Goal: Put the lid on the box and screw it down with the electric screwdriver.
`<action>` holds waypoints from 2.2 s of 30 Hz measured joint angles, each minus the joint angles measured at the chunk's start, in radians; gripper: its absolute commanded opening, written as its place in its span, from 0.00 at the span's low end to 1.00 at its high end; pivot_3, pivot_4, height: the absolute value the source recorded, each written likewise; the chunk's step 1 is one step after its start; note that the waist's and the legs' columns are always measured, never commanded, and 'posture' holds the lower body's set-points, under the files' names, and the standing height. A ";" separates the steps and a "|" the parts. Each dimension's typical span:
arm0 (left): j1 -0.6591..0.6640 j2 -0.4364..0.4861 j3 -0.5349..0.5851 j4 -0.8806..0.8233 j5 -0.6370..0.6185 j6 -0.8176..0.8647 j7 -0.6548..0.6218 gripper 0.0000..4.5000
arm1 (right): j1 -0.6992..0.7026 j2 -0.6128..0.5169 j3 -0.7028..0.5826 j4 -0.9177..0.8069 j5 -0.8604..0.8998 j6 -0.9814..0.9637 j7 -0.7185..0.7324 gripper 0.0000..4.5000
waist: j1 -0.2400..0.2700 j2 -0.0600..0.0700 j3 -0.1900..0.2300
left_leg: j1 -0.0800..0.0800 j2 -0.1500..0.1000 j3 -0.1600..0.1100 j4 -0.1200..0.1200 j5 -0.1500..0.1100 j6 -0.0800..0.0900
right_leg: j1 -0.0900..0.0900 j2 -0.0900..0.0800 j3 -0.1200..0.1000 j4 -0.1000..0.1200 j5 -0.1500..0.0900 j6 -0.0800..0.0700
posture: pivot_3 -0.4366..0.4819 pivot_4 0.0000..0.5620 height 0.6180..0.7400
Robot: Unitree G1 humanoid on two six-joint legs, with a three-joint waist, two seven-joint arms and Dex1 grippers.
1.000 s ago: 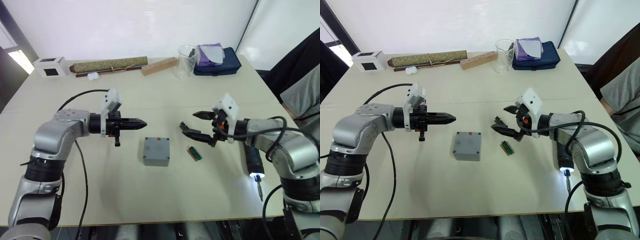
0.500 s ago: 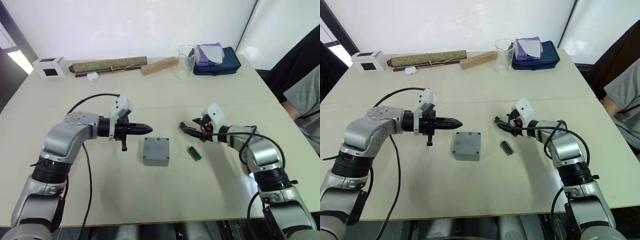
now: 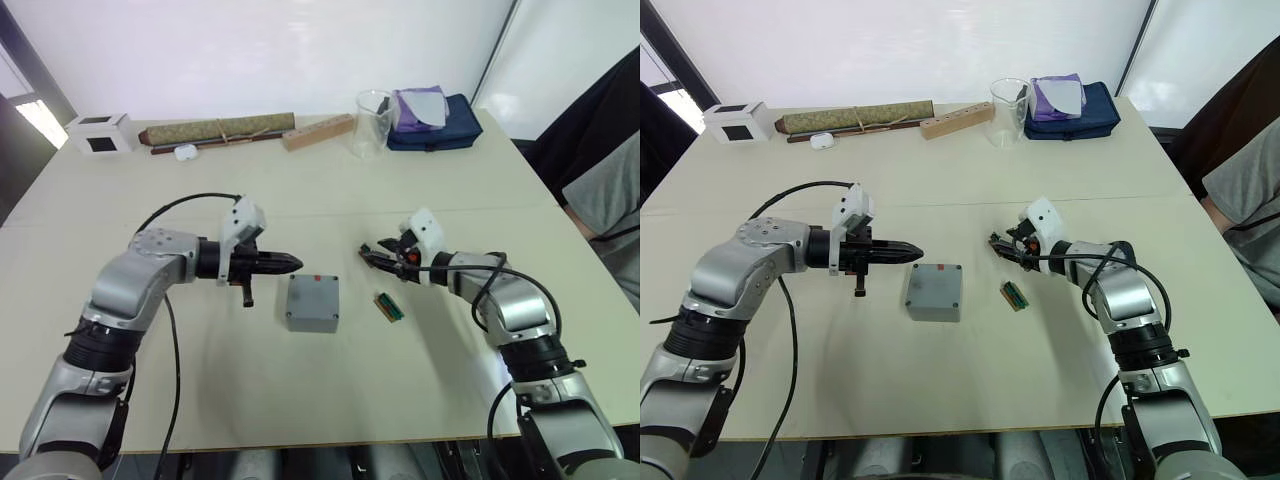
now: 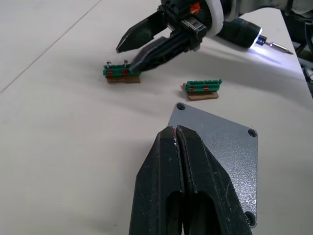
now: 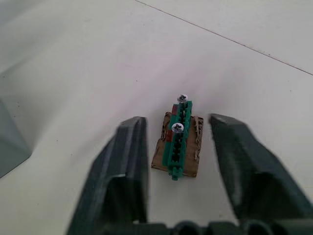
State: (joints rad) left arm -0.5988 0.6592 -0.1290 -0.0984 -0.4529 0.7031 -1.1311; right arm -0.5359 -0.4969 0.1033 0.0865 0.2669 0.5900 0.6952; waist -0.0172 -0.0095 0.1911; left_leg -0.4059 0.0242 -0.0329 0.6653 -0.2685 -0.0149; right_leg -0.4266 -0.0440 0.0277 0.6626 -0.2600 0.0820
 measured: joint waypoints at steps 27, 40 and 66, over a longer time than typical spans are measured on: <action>0.000 -0.004 -0.015 0.025 0.013 -0.036 -0.001 0.00 | -0.005 0.038 -0.014 0.027 -0.028 -0.031 -0.017 0.02 | 0.000 0.000 0.000 | 0.000 0.000 0.000 0.000 0.000 0.000 | 0.000 0.000 0.000 0.000 0.000 0.000 | 0.48 0.27 1.00; 0.001 -0.005 -0.016 0.055 0.026 -0.058 -0.013 0.00 | -0.005 0.003 -0.058 -0.087 -0.009 -0.031 0.016 0.02 | 0.000 0.000 0.000 | 0.000 0.000 0.000 0.000 0.000 0.000 | 0.000 0.000 0.000 0.000 0.000 0.000 | 0.48 0.27 1.00; 0.062 0.047 -0.010 -0.043 -0.014 -0.012 -0.018 0.00 | 0.190 0.025 0.078 -0.508 0.080 0.100 -0.021 0.02 | 0.001 0.000 0.000 | 0.000 0.000 -0.001 0.000 0.000 0.000 | 0.000 0.000 0.000 0.000 0.000 0.000 | 0.48 0.27 1.00</action>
State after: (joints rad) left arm -0.5368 0.7061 -0.1391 -0.1412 -0.4672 0.6916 -1.1496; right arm -0.3460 -0.4724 0.1813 -0.4215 0.3471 0.6903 0.6741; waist -0.0167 -0.0095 0.1911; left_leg -0.4056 0.0242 -0.0336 0.6652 -0.2685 -0.0148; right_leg -0.4266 -0.0436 0.0275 0.6630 -0.2602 0.0818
